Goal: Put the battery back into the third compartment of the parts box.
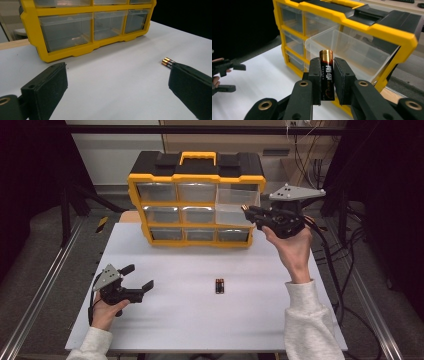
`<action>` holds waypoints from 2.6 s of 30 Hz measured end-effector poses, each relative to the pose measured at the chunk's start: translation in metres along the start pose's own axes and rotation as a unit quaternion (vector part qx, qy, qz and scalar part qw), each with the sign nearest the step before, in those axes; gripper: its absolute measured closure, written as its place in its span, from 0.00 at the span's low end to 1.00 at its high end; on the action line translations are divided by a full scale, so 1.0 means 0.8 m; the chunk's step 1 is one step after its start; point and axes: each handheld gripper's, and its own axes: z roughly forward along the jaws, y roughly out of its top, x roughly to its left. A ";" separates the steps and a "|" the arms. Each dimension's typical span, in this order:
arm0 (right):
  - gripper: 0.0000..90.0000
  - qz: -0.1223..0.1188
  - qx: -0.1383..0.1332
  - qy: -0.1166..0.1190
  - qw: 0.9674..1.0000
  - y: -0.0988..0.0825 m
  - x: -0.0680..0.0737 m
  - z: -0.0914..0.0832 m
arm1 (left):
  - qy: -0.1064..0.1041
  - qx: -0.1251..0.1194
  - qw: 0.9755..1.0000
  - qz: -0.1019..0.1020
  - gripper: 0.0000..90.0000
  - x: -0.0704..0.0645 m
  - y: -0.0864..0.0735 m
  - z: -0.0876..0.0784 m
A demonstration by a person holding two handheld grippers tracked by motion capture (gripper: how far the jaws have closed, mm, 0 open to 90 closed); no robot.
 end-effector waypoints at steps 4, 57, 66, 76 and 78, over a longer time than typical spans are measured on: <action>0.86 0.004 -0.003 -0.009 1.000 0.012 -0.006 0.006 | 0.000 0.001 1.000 0.001 0.02 0.000 0.000 0.000; 0.79 0.032 0.061 -0.068 0.995 0.019 -0.049 0.083 | -0.002 -0.002 1.000 -0.001 0.02 0.000 0.000 0.000; 0.46 0.035 -0.021 -0.049 0.998 0.023 -0.046 0.049 | -0.002 -0.002 1.000 0.001 0.02 0.000 0.001 -0.001; 0.07 0.037 -0.080 -0.042 0.995 -0.004 -0.030 0.016 | -0.001 -0.002 1.000 0.001 0.02 0.000 0.000 -0.001; 0.05 0.037 -0.081 -0.039 0.995 -0.013 -0.026 0.012 | -0.001 -0.002 1.000 0.001 0.02 0.000 0.001 -0.001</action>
